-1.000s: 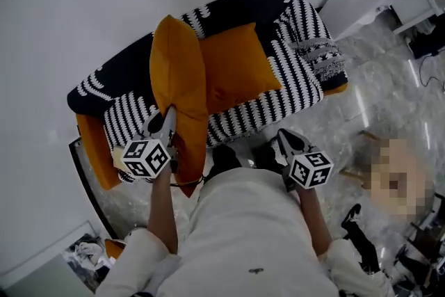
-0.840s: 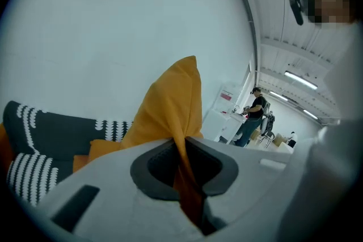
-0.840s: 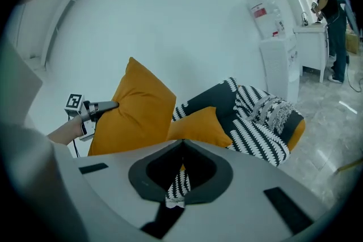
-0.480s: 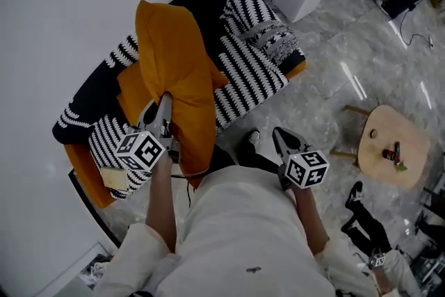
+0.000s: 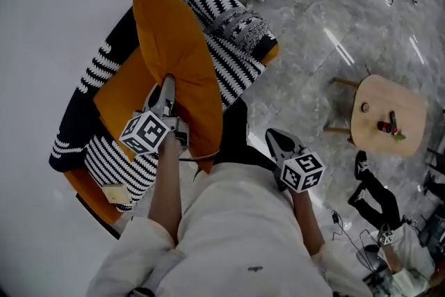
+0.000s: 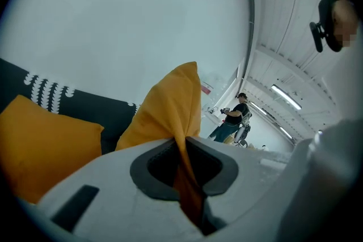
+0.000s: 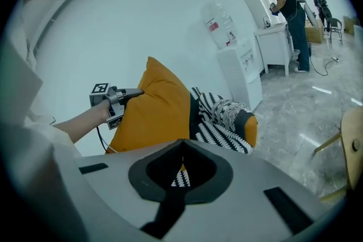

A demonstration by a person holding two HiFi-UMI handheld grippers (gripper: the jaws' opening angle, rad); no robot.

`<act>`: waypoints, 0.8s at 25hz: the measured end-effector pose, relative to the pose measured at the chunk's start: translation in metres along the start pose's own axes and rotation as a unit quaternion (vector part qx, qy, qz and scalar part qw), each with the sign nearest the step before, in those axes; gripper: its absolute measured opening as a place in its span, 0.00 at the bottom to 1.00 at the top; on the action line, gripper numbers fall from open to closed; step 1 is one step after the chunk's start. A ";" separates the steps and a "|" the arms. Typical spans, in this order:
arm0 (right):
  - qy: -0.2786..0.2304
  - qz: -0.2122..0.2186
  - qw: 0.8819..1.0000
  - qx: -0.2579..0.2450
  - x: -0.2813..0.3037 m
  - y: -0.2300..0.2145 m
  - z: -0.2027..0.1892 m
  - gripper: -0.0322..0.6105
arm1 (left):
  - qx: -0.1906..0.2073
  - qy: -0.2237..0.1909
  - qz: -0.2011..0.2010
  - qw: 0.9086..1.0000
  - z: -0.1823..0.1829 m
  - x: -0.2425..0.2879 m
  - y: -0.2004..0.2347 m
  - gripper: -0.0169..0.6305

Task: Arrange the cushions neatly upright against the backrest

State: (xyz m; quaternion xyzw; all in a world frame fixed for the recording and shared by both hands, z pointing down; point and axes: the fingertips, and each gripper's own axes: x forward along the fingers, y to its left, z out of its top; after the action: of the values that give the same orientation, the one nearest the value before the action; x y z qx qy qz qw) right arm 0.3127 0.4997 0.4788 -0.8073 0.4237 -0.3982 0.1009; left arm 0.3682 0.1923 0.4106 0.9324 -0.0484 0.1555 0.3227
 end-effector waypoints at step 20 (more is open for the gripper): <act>0.050 0.014 0.997 -0.053 0.125 -0.087 0.191 0.06 | -0.143 0.021 0.076 0.987 0.014 0.182 0.083 0.08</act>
State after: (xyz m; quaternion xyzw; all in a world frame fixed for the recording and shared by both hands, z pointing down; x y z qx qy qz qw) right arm 0.5450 0.4249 0.4661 -0.7846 0.4596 -0.4139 0.0424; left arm 0.5283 0.1206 0.5076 0.8668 -0.1342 0.1910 0.4407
